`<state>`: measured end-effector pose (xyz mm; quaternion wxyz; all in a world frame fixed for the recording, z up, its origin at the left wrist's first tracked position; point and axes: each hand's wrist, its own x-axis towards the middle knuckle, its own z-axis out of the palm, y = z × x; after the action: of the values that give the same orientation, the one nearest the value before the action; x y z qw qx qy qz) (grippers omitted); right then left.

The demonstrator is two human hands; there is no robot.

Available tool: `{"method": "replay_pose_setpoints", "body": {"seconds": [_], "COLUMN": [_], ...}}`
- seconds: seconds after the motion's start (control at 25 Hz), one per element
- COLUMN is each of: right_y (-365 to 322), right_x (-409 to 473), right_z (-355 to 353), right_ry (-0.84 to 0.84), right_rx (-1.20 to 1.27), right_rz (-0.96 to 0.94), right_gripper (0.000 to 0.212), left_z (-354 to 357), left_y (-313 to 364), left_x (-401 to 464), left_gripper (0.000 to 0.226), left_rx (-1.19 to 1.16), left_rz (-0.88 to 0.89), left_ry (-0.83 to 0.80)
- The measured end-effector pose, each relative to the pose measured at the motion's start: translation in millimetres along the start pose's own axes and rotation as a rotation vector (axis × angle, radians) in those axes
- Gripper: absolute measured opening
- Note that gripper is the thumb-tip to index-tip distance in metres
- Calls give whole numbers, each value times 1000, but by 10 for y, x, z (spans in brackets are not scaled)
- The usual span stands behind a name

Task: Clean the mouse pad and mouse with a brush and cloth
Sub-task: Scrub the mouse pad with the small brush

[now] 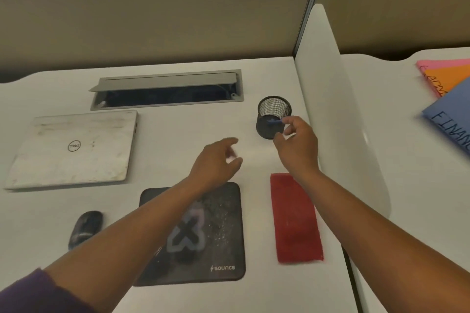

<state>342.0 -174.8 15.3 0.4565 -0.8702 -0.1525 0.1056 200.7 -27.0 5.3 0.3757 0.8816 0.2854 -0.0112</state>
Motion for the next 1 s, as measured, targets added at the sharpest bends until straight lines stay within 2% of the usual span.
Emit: {"method": "replay_pose_setpoints", "body": {"seconds": [0.16,0.28,0.4,0.52,0.64,0.84,1.0], "right_y": [30,40,6,-17,-31,-89,-205], "right_x": [333,443,509,557,589,578,400], "right_z": [13,70,98,106,114,80,-92], "right_ry": [-2,-17,17,12,-24,-9,126], "right_rx": [-185,-275,-337,-376,-403,-408,-301], "right_rz": [-18,-9,32,51,43,8,-110], "right_gripper": [41,41,32,20,20,23,22], "left_z": [-3,16,33,47,53,59,-56], "left_y": [376,543,581,559,531,580,616], "left_x": [481,763,950,1070,1106,1052,937], "left_gripper": [86,99,92,69,52,56,65], "left_rx": [50,76,135,157,174,272,252], "left_rz": [93,118,148,175,194,158,96], "left_ry": [4,16,6,-1,32,50,5]}}
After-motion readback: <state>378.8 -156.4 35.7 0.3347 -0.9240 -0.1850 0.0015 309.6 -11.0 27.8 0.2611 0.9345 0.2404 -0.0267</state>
